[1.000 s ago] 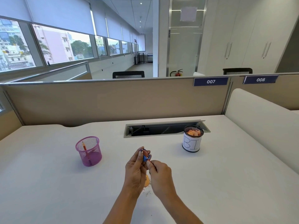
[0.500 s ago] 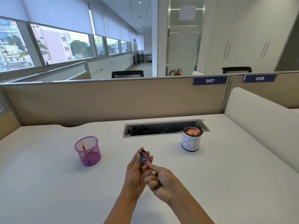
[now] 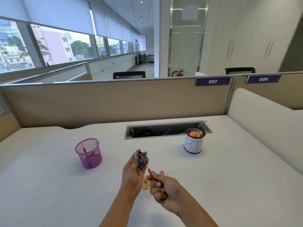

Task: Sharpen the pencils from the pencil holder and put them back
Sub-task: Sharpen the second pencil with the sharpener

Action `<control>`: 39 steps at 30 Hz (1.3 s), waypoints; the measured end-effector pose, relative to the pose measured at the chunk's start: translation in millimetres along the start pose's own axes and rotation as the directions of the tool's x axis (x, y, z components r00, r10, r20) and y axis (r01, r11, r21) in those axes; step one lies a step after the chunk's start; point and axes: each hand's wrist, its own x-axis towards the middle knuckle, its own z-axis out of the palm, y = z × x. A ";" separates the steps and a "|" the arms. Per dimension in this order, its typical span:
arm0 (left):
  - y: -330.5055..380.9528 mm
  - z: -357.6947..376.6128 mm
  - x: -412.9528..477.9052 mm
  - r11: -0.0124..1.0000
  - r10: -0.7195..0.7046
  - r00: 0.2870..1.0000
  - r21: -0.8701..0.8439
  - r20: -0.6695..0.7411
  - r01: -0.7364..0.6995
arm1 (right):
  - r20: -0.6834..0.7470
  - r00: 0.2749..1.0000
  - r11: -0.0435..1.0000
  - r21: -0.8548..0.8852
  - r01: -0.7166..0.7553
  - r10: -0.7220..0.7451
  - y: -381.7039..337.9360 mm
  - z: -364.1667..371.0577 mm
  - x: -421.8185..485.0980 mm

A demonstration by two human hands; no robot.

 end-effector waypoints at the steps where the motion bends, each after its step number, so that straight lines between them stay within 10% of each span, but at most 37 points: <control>1: 1.8 -3.0 0.6 0.999 0.017 1.000 0.048 -0.015 -0.016 | -0.024 0.999 0.996 -0.088 0.027 -0.030 0.8 -1.6 -1.3; 13: -4.2 -49.4 -11.5 0.576 0.176 0.984 0.809 0.019 -0.118 | -0.087 0.887 0.585 -0.780 0.222 -0.453 10.9 -19.0 5.8; 24: -10.1 -57.5 -18.1 0.205 0.274 0.947 0.952 0.167 -0.227 | 0.001 0.751 0.337 -0.894 0.297 -0.660 11.6 -30.2 10.8; 39: -14.1 -68.1 -16.9 0.135 0.206 0.971 0.979 0.121 -0.151 | 0.072 0.598 0.185 -0.915 0.357 -0.798 10.6 -34.0 11.4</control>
